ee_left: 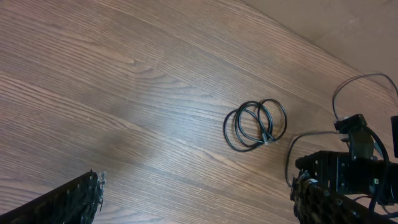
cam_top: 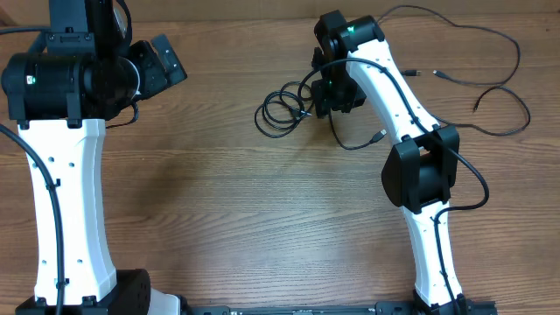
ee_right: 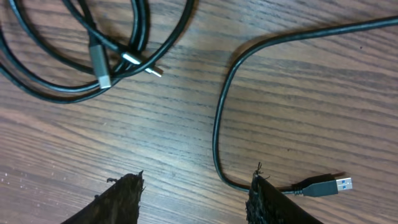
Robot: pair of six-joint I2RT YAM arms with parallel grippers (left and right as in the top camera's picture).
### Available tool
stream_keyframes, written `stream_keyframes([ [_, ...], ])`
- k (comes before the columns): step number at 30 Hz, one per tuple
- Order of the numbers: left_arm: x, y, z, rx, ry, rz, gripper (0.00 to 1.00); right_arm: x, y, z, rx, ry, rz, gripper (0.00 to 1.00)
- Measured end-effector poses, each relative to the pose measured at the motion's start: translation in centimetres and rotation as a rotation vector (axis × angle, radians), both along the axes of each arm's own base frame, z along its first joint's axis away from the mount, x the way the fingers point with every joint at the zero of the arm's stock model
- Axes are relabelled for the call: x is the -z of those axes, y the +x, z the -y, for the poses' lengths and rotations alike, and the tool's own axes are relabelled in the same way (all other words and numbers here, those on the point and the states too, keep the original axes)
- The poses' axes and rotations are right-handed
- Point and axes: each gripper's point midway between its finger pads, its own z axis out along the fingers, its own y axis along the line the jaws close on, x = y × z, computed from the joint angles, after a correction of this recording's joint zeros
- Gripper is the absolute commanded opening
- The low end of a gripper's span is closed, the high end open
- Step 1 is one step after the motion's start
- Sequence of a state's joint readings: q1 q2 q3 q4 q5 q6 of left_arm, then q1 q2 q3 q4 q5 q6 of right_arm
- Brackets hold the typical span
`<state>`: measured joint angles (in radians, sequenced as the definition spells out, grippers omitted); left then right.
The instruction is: Untangle cables
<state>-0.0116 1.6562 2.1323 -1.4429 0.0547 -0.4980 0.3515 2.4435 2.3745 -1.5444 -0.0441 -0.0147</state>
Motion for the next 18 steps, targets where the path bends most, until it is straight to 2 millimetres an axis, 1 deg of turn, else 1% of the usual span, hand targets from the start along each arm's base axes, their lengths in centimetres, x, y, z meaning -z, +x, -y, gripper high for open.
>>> stream_keyframes([
  [2,0.0,0.0,-0.1,-0.004,0.006,0.0,1.0,0.4,-0.1,0.2,0.01,-0.006,-0.007,0.54],
  [6,0.0,0.0,-0.4,-0.013,0.018,0.0,0.99,2.0,-0.5,0.5,0.018,-0.02,-0.032,0.48],
  [12,0.0,0.0,-0.5,-0.018,0.026,0.0,1.0,4.7,-1.1,0.7,0.025,-0.033,-0.064,0.32],
  [14,0.0,0.0,-0.6,-0.019,0.027,0.0,0.99,5.3,-1.3,0.8,0.025,-0.035,-0.069,0.29],
  [18,0.0,0.0,-0.6,-0.019,0.028,0.0,1.0,6.0,-1.5,0.8,0.025,-0.038,-0.077,0.24],
])
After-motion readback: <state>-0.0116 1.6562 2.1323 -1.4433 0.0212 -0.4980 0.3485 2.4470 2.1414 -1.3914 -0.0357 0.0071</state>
